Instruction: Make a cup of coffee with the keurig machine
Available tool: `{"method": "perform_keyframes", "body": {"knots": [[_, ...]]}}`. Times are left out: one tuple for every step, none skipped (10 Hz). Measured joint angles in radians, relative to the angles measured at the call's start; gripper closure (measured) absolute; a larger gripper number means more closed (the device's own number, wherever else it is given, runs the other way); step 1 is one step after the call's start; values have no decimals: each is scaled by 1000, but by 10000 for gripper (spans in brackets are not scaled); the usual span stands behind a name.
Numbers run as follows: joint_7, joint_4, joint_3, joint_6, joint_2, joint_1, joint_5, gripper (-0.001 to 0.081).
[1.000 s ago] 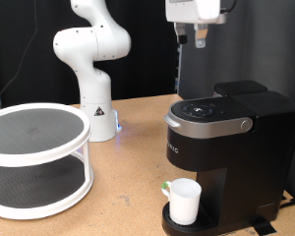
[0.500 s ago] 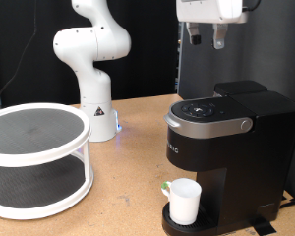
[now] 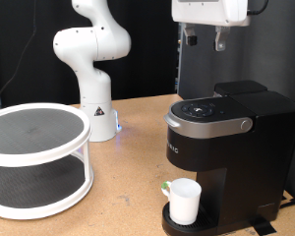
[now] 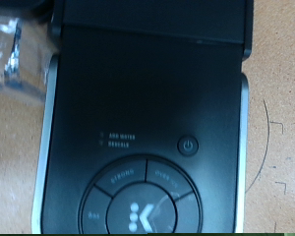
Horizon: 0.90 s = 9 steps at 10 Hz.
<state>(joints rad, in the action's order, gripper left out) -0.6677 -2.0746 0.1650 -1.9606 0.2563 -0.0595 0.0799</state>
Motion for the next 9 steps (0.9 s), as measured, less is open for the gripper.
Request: {"method": "perform_keyframes", "body": {"knots": [[-17,1,-1,0,0,2,-13,1],[-22,2,-3,-3,0,5,-15,1],[-24,7,-5,-3,-1,8,-15,1],[-24,12,-8,-3,-3,10,-15,1],[-25,18,-8,-2,-6,13,-18,1],[-28,25,-9,-2,-15,13,-20,1],[-31,31,-10,-5,-26,14,-22,1],[-31,35,-10,-13,-36,17,-23,1],[-29,37,-10,-22,-49,17,-29,1]]}}
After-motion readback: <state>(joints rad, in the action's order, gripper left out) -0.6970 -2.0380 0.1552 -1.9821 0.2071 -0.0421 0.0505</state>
